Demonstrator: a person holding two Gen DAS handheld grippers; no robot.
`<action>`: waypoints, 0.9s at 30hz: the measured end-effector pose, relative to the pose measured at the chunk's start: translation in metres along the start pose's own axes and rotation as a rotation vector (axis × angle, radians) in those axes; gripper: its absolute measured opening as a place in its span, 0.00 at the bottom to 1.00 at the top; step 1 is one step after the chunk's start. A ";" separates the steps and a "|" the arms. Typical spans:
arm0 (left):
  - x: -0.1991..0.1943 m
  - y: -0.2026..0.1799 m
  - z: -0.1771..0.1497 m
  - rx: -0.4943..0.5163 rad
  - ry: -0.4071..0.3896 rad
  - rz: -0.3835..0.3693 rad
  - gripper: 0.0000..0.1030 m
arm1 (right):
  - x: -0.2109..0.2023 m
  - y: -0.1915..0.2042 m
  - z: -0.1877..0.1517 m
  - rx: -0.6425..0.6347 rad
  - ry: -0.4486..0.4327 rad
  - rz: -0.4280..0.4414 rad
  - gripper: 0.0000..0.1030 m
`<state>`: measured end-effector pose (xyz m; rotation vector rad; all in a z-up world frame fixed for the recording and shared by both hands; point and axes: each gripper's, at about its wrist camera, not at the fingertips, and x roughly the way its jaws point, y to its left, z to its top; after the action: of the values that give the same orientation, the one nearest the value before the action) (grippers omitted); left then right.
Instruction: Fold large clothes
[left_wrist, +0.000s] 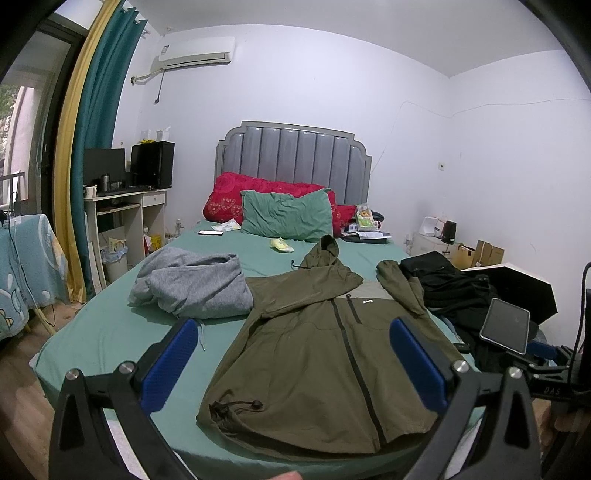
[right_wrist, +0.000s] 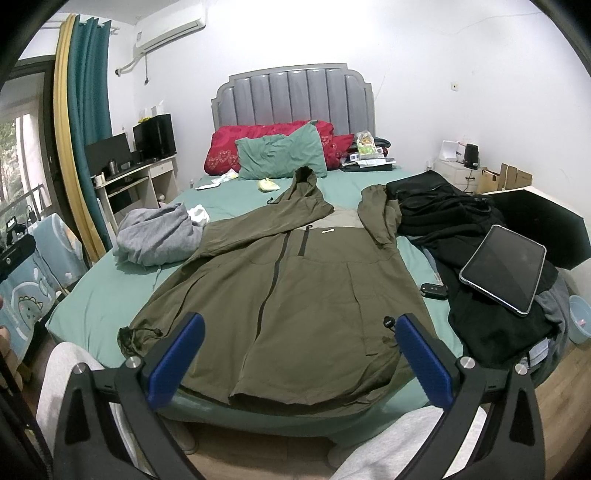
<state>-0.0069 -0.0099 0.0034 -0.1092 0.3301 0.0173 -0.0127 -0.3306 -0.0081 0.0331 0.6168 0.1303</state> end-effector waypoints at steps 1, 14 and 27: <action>0.000 0.000 0.000 0.000 0.000 0.000 1.00 | 0.000 0.000 0.000 0.000 0.000 -0.001 0.99; 0.003 -0.004 0.007 0.018 0.014 0.003 1.00 | 0.004 -0.002 0.002 0.001 0.009 -0.008 0.99; 0.128 0.019 0.015 -0.023 0.145 -0.070 1.00 | 0.108 -0.031 0.037 -0.026 0.093 0.004 0.99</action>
<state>0.1187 0.0102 -0.0258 -0.1447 0.4708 -0.0563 0.0991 -0.3469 -0.0421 0.0033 0.7080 0.1447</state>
